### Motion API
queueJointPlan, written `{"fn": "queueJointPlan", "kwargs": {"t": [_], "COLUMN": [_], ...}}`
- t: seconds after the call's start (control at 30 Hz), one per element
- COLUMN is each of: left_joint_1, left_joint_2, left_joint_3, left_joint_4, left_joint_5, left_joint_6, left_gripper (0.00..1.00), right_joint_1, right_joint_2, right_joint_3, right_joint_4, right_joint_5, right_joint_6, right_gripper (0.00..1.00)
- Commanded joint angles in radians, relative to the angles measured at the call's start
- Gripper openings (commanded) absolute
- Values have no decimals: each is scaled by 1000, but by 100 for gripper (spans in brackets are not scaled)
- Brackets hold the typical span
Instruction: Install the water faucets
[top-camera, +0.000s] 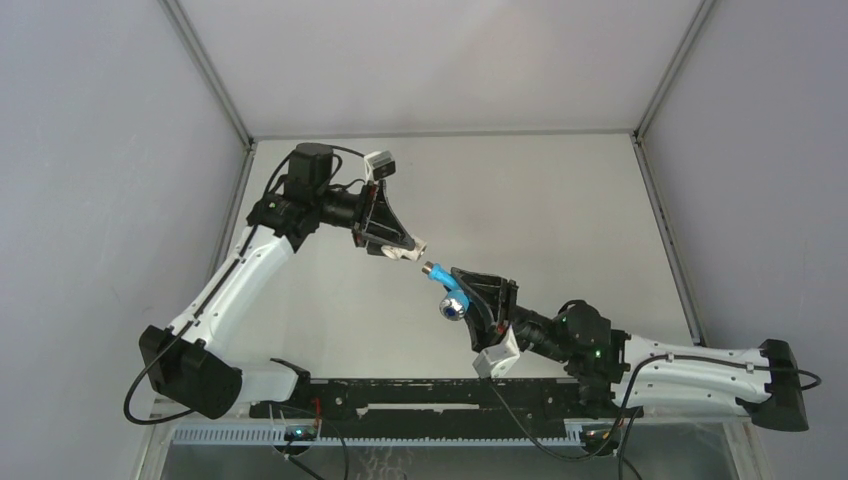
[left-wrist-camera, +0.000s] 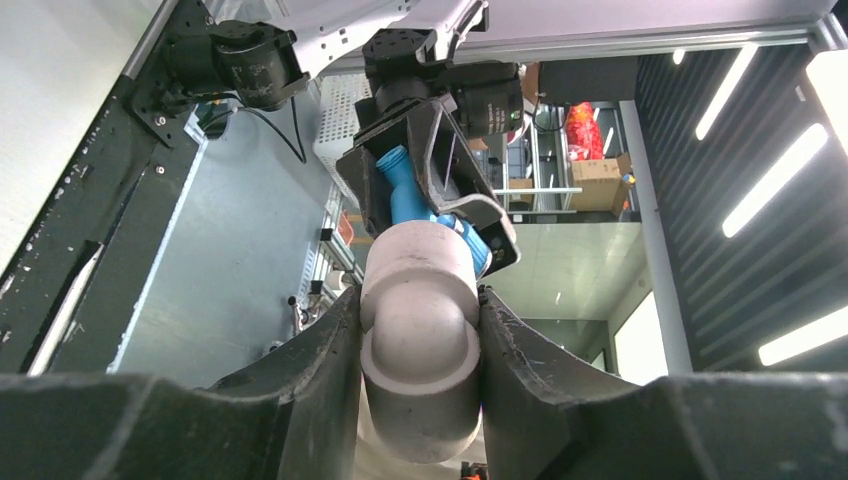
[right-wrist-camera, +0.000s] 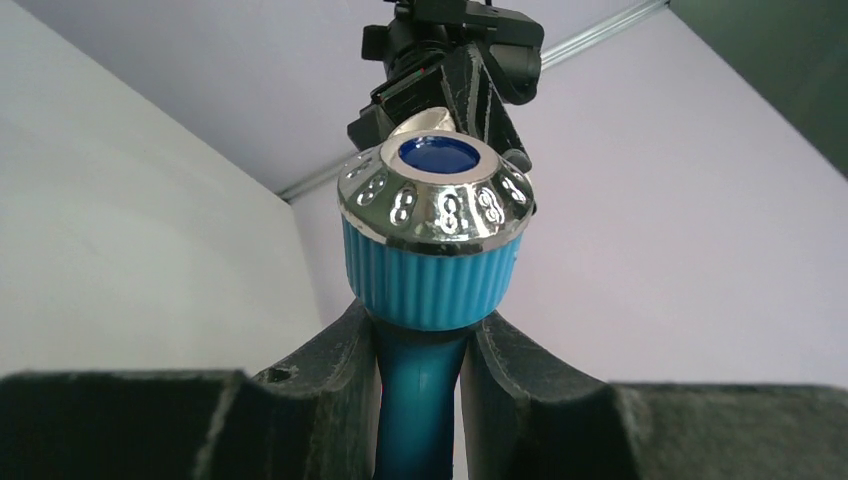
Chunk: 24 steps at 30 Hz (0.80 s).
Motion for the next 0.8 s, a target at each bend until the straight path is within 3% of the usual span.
{"fn": "queueJointPlan", "kwargs": {"t": [0.0,0.13,0.3,0.77], "left_joint_1": [-5,-10,-14,-45], "left_joint_2": [-31,-33,-38,-43], "left_joint_3": [-20,-37,-48,-46], "left_joint_4": [6,-22,-60,-77], "left_joint_5": [31,29,34,36], "left_joint_6": [-46,-43,-20,-16], "left_gripper": [0,0,0,0], "right_joint_1": [53,79,88,121], "right_joint_2": [-11,17,18,54], "right_joint_3": [0,-13,-8,12], "right_joint_4": [78,105,74,50], "right_joint_5": [129,183,197,196], "right_joint_6": [-193,-322,-370,-399], "right_gripper": [0,0,0,0]}}
